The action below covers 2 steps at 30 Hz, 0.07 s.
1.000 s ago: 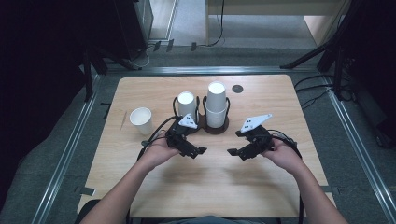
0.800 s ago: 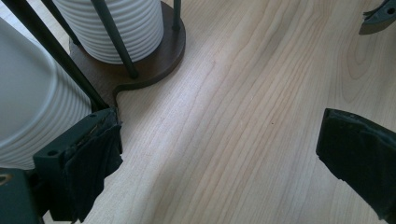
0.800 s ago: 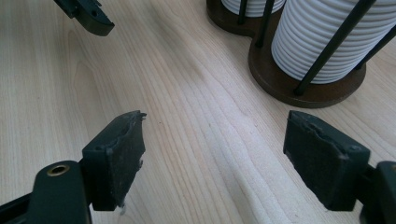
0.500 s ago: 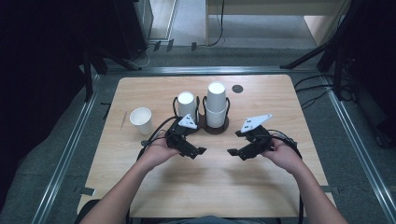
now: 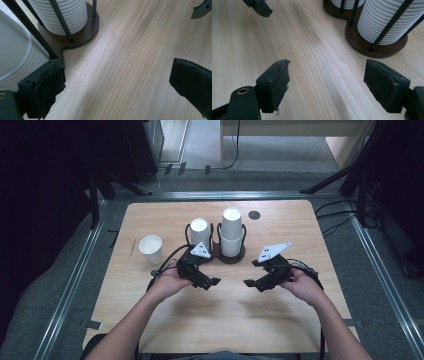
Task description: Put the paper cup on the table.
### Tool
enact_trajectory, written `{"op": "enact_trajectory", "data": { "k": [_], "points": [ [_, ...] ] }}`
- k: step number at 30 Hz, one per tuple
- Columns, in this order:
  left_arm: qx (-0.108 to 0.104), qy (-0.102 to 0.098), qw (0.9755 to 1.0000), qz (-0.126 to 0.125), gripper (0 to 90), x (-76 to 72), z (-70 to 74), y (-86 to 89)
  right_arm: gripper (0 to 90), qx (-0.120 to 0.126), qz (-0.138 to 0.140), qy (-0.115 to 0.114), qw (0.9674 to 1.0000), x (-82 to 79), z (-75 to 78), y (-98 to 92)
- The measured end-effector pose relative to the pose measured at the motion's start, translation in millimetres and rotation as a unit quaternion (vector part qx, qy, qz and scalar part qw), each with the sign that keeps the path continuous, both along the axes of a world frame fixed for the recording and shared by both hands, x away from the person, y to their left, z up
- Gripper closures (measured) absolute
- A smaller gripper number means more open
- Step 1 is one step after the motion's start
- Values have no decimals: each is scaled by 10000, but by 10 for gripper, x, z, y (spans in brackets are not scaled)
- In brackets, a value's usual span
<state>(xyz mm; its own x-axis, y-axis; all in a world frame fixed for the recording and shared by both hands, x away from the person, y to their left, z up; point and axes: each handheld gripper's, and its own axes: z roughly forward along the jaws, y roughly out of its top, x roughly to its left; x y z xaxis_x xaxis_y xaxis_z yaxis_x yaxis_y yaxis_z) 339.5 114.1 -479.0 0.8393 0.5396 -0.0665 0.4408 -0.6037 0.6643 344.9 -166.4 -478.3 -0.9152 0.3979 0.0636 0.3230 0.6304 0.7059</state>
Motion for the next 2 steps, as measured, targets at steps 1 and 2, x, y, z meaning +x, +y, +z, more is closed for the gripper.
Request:
{"op": "enact_trajectory", "data": {
  "k": [1, 2],
  "points": [
    [-10, 3, 10000, 9, 6, 1, -3, 1, 206, -2, 5, -2, 10000, 0, -1, 1],
    [-14, 11, 10000, 6, 6, 3, -5, 3, 206, -3, 4, -1, 10000, 1, -1, 1]
  ]
}}
